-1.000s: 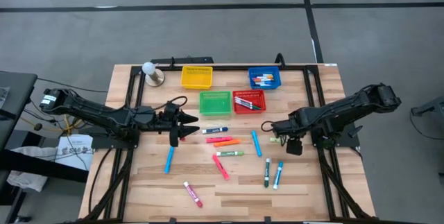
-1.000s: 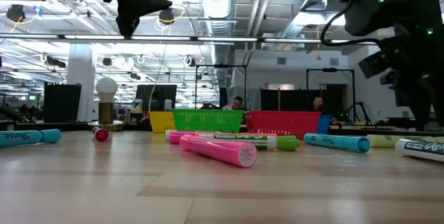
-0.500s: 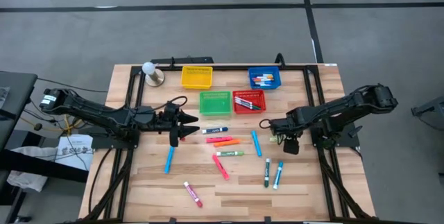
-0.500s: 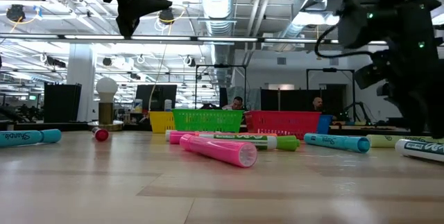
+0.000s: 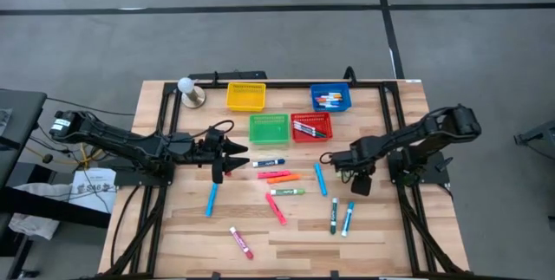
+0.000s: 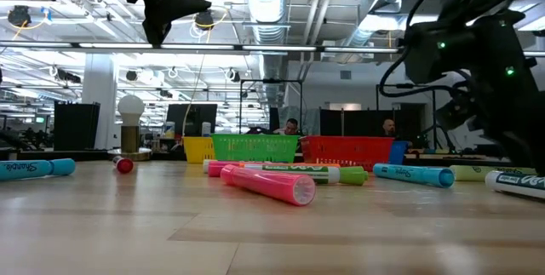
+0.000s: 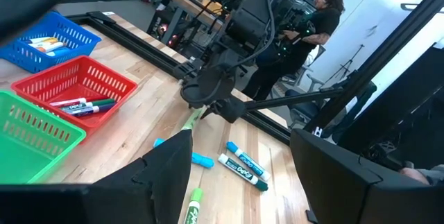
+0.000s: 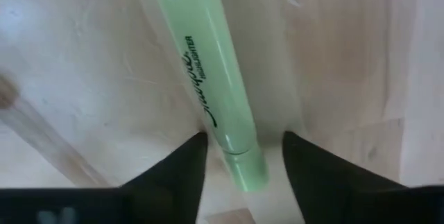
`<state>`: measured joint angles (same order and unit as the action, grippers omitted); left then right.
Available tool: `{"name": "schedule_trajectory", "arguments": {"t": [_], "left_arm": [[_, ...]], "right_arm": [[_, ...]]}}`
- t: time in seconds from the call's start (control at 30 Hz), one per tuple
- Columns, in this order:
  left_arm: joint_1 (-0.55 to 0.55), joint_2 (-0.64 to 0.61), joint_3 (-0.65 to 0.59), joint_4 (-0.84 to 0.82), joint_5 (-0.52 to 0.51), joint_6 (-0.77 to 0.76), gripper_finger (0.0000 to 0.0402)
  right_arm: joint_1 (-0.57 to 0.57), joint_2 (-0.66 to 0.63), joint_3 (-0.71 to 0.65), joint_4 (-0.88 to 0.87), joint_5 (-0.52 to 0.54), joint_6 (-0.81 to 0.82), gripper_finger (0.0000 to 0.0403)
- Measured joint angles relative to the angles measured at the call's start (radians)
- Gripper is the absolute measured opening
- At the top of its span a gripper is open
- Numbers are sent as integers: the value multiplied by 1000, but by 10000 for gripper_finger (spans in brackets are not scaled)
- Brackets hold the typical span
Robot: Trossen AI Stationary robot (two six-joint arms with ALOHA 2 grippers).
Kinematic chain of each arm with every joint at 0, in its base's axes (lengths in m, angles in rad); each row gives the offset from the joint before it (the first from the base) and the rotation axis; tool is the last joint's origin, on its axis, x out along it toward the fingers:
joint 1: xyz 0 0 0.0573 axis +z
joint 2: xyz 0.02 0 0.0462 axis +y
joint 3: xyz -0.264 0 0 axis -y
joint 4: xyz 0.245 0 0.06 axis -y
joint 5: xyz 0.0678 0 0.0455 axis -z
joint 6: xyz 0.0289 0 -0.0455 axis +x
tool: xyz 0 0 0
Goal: Pick & Place Markers
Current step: Put the light green highlighter into the yellow bin
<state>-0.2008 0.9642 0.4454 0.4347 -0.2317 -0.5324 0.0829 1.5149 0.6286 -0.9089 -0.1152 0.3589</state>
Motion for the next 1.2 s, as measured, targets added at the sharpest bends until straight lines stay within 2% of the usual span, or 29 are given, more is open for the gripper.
{"name": "schedule_trajectory", "arguments": {"t": [0.23,0.33,0.57,0.7,1.0,1.2], "left_arm": [[0,0,0,0,-5,4,243],[0,0,0,0,-7,3,243],[0,0,0,11,-7,-23,243],[0,0,0,32,-26,-31,243],[1,0,0,83,-86,-34,243],[32,0,0,98,-90,-108,243]], "right_arm": [[-24,-77,11,36,17,61,69],[-38,-113,19,30,20,64,40],[-70,-192,81,20,16,90,40],[-88,-238,157,72,12,113,40],[-101,-266,330,460,-36,133,45],[-105,-215,390,741,-82,162,45]]}}
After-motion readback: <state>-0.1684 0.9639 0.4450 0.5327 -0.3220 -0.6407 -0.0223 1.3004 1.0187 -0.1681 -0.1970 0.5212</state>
